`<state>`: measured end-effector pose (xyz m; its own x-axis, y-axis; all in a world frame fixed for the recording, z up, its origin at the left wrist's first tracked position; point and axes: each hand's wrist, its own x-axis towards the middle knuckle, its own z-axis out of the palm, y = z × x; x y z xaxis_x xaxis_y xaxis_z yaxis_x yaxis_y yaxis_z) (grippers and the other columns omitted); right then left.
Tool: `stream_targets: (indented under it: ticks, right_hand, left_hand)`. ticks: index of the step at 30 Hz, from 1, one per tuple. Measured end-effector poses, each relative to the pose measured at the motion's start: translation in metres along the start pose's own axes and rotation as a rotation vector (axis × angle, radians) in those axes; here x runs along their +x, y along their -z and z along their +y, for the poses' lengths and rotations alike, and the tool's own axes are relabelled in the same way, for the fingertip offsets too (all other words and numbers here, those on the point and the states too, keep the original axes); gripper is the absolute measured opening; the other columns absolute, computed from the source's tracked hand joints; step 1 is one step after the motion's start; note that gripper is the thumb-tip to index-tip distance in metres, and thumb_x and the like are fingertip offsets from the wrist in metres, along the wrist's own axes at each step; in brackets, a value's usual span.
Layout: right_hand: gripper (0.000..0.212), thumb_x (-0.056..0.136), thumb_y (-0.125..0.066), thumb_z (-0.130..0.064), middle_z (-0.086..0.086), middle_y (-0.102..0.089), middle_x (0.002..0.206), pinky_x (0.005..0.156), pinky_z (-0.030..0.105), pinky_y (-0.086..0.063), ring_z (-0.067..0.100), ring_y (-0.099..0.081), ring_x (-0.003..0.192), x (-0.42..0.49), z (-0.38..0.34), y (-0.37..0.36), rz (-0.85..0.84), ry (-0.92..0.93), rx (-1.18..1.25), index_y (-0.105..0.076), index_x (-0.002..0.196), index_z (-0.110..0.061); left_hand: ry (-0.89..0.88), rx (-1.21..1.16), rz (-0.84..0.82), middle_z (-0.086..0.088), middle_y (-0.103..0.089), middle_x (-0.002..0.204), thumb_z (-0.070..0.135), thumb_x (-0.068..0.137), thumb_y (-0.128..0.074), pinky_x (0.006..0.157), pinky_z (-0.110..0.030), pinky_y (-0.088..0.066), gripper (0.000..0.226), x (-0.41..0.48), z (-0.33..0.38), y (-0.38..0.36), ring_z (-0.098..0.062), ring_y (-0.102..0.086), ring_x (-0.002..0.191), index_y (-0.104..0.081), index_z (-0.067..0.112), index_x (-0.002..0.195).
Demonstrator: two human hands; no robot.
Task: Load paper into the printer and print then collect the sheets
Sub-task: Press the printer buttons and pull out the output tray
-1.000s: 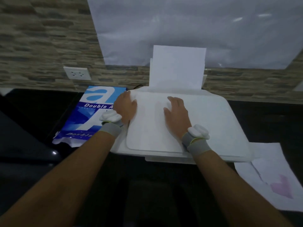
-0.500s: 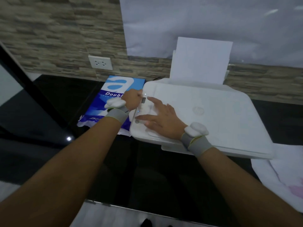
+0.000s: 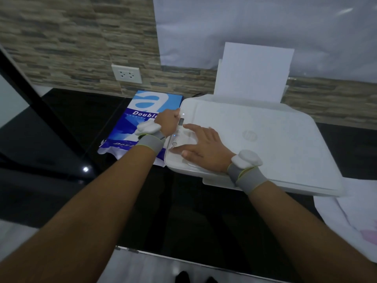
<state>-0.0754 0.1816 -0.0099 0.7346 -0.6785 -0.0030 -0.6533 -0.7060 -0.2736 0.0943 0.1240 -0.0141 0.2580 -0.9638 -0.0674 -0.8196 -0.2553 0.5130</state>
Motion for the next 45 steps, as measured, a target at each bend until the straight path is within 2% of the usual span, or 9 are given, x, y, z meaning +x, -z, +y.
stream_targets:
  ticks: [3,7,10,20,25,30,36,42,45]
  right_hand:
    - [0.033,0.095,-0.03,-0.052,-0.002,-0.013,0.154,0.118,0.055,-0.003,0.023,-0.01,0.142,0.0,0.0,-0.001,-0.004,-0.006,-0.003,-0.045,0.124,-0.059]
    - [0.035,0.096,-0.031,-0.049,-0.001,-0.018,0.153,0.118,0.053,-0.008,0.023,-0.019,0.14,0.0,0.001,0.0,0.043,-0.028,0.053,-0.039,0.129,-0.057]
    - [0.036,0.096,-0.033,-0.048,0.0,-0.022,0.151,0.117,0.052,-0.009,0.022,-0.024,0.138,0.0,0.001,-0.001,0.063,-0.035,0.075,-0.037,0.131,-0.055]
    - [0.036,0.095,-0.032,-0.051,-0.002,-0.023,0.15,0.118,0.052,-0.009,0.022,-0.024,0.139,0.003,0.003,-0.003,0.061,-0.043,0.073,-0.039,0.13,-0.055]
    - [0.036,0.094,-0.033,-0.051,-0.002,-0.025,0.15,0.117,0.052,-0.01,0.022,-0.025,0.137,0.003,0.003,-0.003,0.065,-0.045,0.092,-0.041,0.129,-0.054]
    - [0.035,0.095,-0.034,-0.05,-0.001,-0.026,0.149,0.117,0.052,-0.011,0.023,-0.026,0.137,0.002,0.003,-0.003,0.065,-0.043,0.095,-0.043,0.129,-0.052]
    - [0.035,0.095,-0.033,-0.049,-0.001,-0.026,0.149,0.118,0.052,-0.01,0.022,-0.025,0.137,0.002,0.002,-0.001,0.057,-0.044,0.101,-0.043,0.129,-0.052]
    - [0.036,0.095,-0.032,-0.05,-0.001,-0.026,0.15,0.118,0.052,-0.01,0.022,-0.024,0.138,0.002,0.002,-0.001,0.058,-0.049,0.098,-0.044,0.129,-0.051]
    - [0.035,0.096,-0.033,-0.049,-0.001,-0.027,0.149,0.118,0.051,-0.009,0.022,-0.025,0.138,0.002,0.002,0.0,0.061,-0.053,0.107,-0.044,0.129,-0.051]
  left_hand:
    - [0.001,-0.004,-0.004,-0.023,-0.063,0.122,0.019,0.101,-0.035,0.096,-0.043,-0.046,0.036,-0.003,0.0,0.002,-0.039,-0.057,0.114,-0.058,0.003,0.124]
    - [0.098,0.053,-0.064,-0.018,-0.051,0.14,0.022,0.105,-0.03,0.112,-0.039,-0.037,0.041,-0.003,0.012,0.004,-0.032,-0.048,0.13,-0.043,0.01,0.142]
    - [0.147,0.073,-0.069,-0.015,-0.049,0.143,0.024,0.105,-0.027,0.112,-0.037,-0.034,0.043,0.0,0.014,0.004,-0.03,-0.045,0.133,-0.042,0.009,0.142]
    - [0.197,0.083,-0.098,-0.014,-0.045,0.146,0.026,0.106,-0.025,0.115,-0.036,-0.03,0.045,0.002,0.019,0.004,-0.028,-0.042,0.136,-0.038,0.008,0.145]
    - [0.201,0.057,-0.086,-0.016,-0.047,0.144,0.025,0.106,-0.027,0.113,-0.036,-0.032,0.044,0.002,0.018,0.003,-0.029,-0.044,0.134,-0.04,0.008,0.144]
    - [0.31,-0.099,-0.051,-0.018,-0.054,0.137,0.035,0.104,-0.032,0.112,-0.036,-0.031,0.049,0.003,0.021,0.002,-0.03,-0.048,0.13,-0.05,0.0,0.134]
    - [0.297,-0.083,-0.059,-0.018,-0.055,0.136,0.035,0.104,-0.031,0.112,-0.037,-0.032,0.049,0.003,0.022,0.002,-0.03,-0.049,0.129,-0.051,0.0,0.133]
    - [0.2,-0.027,-0.06,-0.02,-0.056,0.134,0.023,0.104,-0.036,0.109,-0.04,-0.038,0.038,-0.002,0.016,0.002,-0.032,-0.051,0.126,-0.05,0.002,0.132]
    - [0.267,-0.072,-0.07,-0.018,-0.054,0.136,0.032,0.104,-0.034,0.112,-0.038,-0.033,0.045,-0.001,0.019,0.003,-0.03,-0.049,0.129,-0.049,0.002,0.133]
